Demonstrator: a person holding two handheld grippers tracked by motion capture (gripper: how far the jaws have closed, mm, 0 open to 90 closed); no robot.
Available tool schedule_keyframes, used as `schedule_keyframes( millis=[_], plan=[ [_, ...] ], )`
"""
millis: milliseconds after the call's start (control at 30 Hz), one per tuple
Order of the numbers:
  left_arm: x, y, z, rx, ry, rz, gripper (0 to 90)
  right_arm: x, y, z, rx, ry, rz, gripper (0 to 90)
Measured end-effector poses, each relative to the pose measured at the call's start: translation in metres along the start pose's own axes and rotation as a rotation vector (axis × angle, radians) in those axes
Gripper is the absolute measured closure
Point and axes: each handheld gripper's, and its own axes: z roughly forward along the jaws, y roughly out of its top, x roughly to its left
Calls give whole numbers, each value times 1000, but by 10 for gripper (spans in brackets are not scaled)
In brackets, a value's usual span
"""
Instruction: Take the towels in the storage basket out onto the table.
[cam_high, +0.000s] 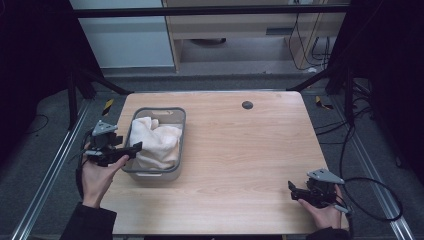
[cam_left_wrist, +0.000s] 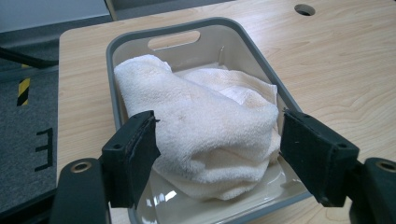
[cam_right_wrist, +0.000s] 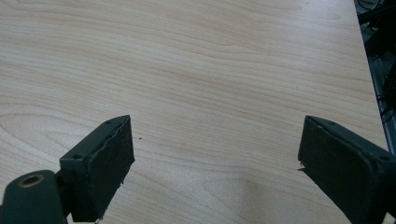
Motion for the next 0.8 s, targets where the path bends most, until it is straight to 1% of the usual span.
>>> schedule_keyframes(
  millis=[67, 100, 167, 233, 267, 333, 367, 400, 500, 533, 600, 700, 800],
  plan=[
    [-1, 3, 6, 14, 3, 1, 258, 0, 0, 0, 2, 2, 1, 102],
    [-1, 3, 6, 14, 3, 1, 253, 0, 0, 1, 5, 3, 1, 100],
    [0, 4, 14, 27, 9, -12, 246, 0, 0, 1, 10, 7, 3, 99],
    [1, 4, 19, 34, 14, -21, 238, 0, 0, 2, 12, 9, -4, 96],
    [1, 4, 19, 34, 14, -21, 233, 0, 0, 2, 15, 9, -3, 93],
    [2, 3, 26, 40, 20, -32, 232, 0, 0, 3, 21, 11, -1, 86],
    [2, 3, 26, 40, 20, -32, 228, 0, 0, 3, 21, 11, -1, 86],
    [2, 3, 31, 47, 24, -36, 223, 0, -1, 3, 22, 9, -2, 81],
    [3, 3, 34, 55, 27, -41, 213, 0, -1, 3, 23, 7, -7, 81],
    [4, 2, 37, 58, 25, -47, 210, 0, -1, 4, 23, 7, -14, 81],
    [4, 2, 42, 65, 22, -54, 204, 0, -1, 4, 27, 10, -14, 80],
    [4, 2, 44, 68, 25, -55, 202, 1, -1, 4, 26, 12, -17, 80],
    [4, 3, 49, 88, 21, -57, 197, 0, -2, 5, 31, 15, -17, 78]
  ],
)
